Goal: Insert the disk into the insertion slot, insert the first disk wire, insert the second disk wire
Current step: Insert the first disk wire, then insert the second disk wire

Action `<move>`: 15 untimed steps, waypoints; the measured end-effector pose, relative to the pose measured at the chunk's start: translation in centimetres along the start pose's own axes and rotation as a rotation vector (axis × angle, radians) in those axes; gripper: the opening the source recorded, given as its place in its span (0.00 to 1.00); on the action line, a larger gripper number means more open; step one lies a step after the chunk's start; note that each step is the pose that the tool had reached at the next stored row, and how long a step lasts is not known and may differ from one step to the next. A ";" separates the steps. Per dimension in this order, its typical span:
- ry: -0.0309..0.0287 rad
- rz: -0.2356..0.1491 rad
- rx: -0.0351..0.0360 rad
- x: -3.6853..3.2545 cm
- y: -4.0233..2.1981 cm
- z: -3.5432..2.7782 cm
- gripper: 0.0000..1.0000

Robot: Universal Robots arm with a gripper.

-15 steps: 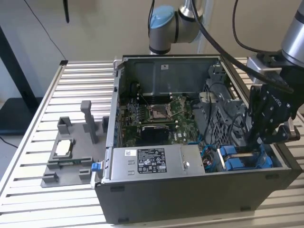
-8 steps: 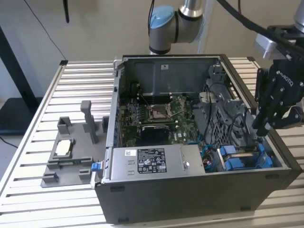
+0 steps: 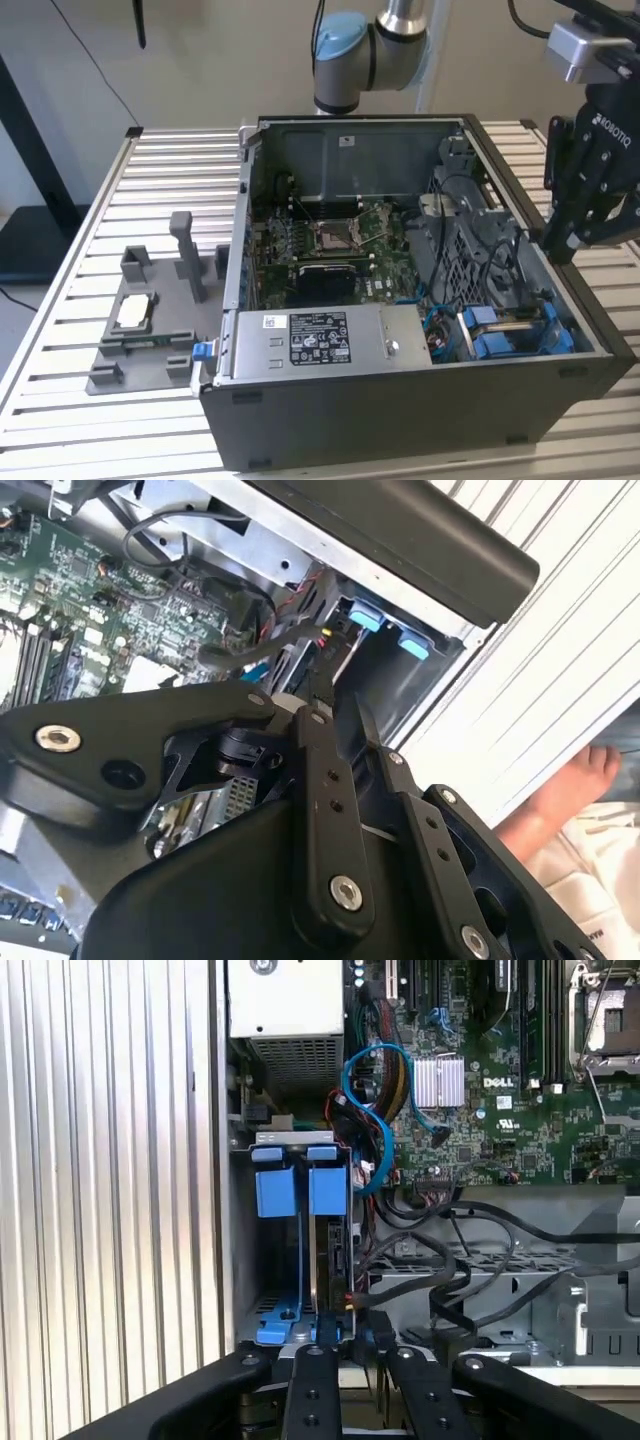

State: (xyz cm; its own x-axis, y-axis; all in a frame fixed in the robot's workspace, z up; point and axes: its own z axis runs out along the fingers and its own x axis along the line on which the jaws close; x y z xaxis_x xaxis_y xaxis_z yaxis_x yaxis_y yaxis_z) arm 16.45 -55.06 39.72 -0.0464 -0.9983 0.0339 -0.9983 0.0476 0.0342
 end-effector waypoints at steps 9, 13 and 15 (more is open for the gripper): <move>-0.0078 0.000 0.0042 -0.82 0.00 -0.03 0.26; -0.0267 -0.001 0.0049 -0.99 -0.16 -0.04 0.26; -0.0334 -0.001 0.0049 -1.10 -0.26 -0.03 0.26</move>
State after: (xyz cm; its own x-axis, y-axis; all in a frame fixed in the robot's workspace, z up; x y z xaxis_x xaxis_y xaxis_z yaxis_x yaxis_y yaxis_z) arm 16.77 -53.98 39.70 -0.0465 -0.9989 0.0005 -0.9985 0.0465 0.0293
